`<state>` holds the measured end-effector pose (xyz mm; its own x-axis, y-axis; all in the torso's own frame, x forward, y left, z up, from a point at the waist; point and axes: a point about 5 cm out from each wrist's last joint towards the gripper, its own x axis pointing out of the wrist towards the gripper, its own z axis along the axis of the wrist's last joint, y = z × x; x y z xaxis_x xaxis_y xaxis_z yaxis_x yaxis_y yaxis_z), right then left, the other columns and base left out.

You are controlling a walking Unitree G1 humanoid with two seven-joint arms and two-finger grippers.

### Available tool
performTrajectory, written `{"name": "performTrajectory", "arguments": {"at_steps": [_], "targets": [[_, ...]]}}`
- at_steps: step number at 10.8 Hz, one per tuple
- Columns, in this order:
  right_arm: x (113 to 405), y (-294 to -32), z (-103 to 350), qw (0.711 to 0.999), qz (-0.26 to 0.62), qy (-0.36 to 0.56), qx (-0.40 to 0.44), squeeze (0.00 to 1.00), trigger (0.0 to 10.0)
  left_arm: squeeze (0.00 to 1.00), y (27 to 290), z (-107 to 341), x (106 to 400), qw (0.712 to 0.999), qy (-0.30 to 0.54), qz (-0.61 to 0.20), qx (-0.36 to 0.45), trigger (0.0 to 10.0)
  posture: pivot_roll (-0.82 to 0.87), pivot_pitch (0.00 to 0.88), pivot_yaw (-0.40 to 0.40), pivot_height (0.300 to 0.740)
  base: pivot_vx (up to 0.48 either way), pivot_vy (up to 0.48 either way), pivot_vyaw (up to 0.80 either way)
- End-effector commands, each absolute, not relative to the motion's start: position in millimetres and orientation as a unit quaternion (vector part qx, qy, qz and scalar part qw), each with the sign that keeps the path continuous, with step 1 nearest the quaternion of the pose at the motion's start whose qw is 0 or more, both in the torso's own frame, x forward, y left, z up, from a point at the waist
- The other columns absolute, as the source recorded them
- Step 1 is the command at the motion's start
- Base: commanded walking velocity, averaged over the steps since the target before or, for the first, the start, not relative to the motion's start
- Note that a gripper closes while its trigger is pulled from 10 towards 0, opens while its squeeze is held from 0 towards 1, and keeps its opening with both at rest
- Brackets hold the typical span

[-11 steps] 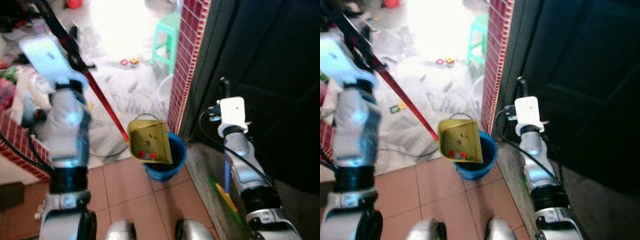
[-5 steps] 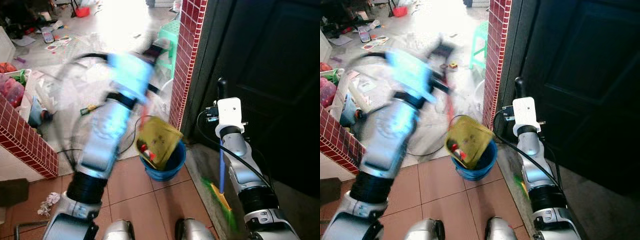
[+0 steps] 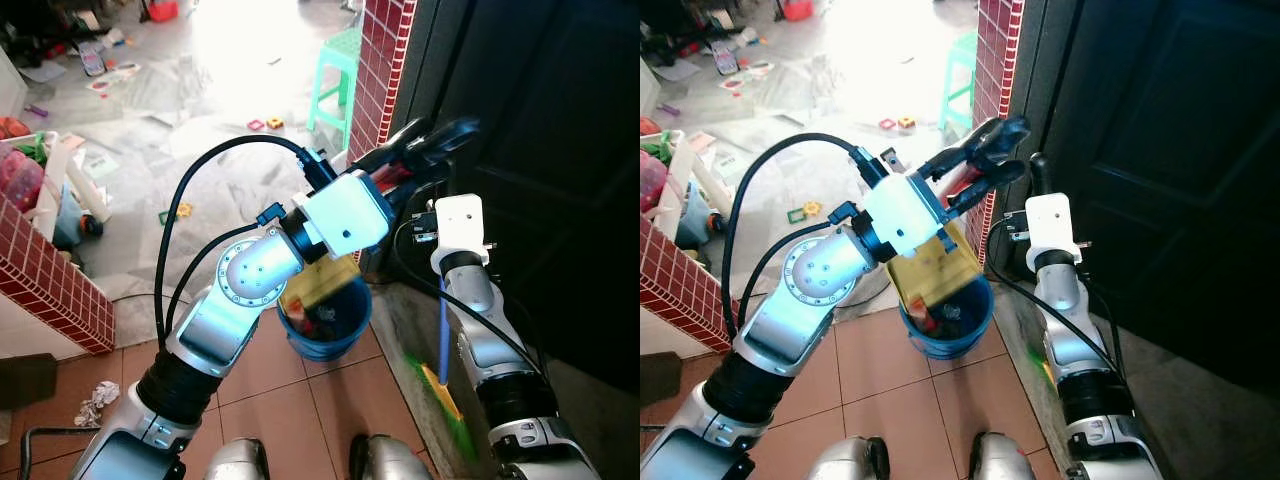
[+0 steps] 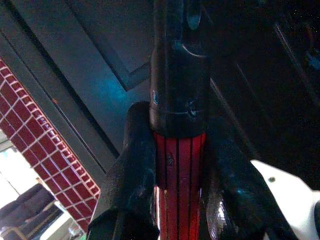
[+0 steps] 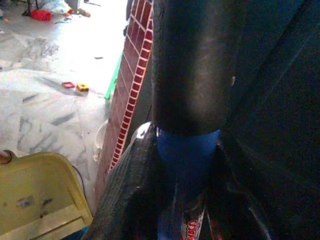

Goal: Sweep floor

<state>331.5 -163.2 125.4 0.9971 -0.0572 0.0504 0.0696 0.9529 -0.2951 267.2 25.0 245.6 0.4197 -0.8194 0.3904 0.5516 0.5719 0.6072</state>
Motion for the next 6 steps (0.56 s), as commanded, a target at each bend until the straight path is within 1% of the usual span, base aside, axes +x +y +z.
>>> {"name": "performTrajectory", "arguments": {"at_steps": [1, 2, 3, 4, 5, 6], "targets": [[335, -163, 133, 0.986, -0.031, -0.039, -0.162, 0.00, 10.0, 0.00, 21, 264, 258, 0.804, -0.376, -0.422, 0.186, 10.0, -0.07, 0.096, -0.002, 0.740, 0.000, 0.000, 0.00], [336, -165, 133, 0.986, -0.032, -0.039, -0.162, 0.00, 10.0, 0.00, 26, 270, 263, 0.820, -0.378, -0.398, 0.163, 10.0, -0.07, 0.096, -0.002, 0.740, 0.000, 0.000, 0.00], [336, -166, 132, 0.986, -0.029, -0.036, -0.160, 0.00, 10.0, 0.00, 48, 290, 280, 0.856, -0.392, -0.314, 0.125, 10.0, -0.07, 0.090, -0.001, 0.740, 0.000, 0.000, 0.00], [335, -164, 131, 0.987, -0.023, -0.035, -0.157, 0.00, 10.0, 0.00, 65, 305, 290, 0.874, -0.400, -0.258, 0.096, 10.0, -0.07, 0.090, -0.001, 0.740, 0.000, 0.000, 0.00], [334, -159, 128, 0.988, -0.012, -0.033, -0.151, 0.00, 10.0, 0.00, 105, 333, 305, 0.903, -0.405, -0.143, -0.001, 10.0, -0.06, 0.090, -0.003, 0.740, 0.000, 0.000, 0.00], [333, -155, 126, 0.989, -0.002, -0.032, -0.145, 0.00, 10.0, 0.00, 129, 343, 311, 0.908, -0.409, -0.084, -0.031, 10.0, -0.06, 0.090, -0.004, 0.740, 0.000, 0.000, 0.00]]}}
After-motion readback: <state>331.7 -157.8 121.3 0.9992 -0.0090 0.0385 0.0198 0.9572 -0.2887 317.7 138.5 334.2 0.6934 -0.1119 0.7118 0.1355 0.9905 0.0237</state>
